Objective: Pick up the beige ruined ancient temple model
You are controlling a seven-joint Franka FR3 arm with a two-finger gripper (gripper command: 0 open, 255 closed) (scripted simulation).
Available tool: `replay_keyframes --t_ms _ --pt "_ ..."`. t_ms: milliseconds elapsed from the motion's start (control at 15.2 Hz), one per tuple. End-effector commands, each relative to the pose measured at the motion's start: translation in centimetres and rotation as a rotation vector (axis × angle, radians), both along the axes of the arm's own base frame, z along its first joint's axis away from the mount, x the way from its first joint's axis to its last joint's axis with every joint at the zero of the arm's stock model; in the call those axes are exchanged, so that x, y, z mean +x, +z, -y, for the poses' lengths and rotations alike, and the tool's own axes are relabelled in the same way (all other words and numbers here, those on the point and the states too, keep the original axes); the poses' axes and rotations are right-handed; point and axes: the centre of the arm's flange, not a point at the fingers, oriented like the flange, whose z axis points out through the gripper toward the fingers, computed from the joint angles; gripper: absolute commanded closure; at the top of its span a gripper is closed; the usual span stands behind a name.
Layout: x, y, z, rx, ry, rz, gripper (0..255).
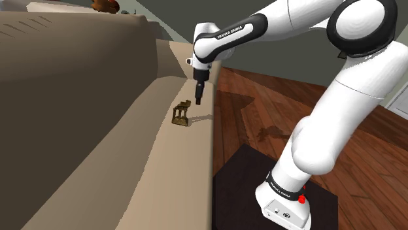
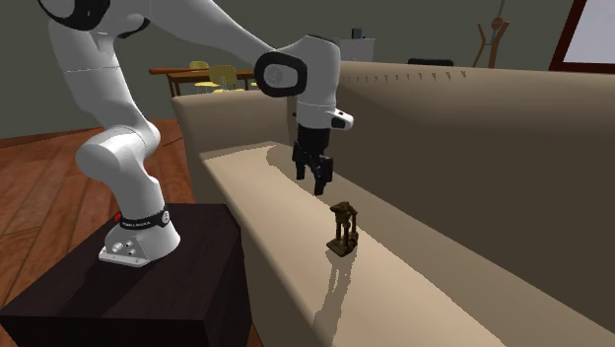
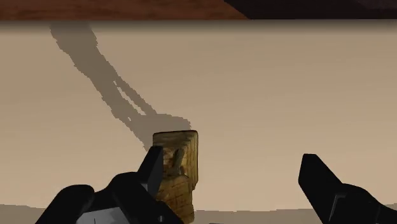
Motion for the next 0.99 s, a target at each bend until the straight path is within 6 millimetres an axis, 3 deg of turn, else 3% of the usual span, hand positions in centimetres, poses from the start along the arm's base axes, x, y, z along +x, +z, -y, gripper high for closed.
replay_keyframes --t_ms 0,396,924 --pt "2.5 -1.3 -0.1 -0.003 0.065 0.016 0" --pt "8.3 -4.1 -1.3 -0.011 0.235 0.056 0" --pt "8.3 -8.1 -1.3 -0.011 0.235 0.056 0"
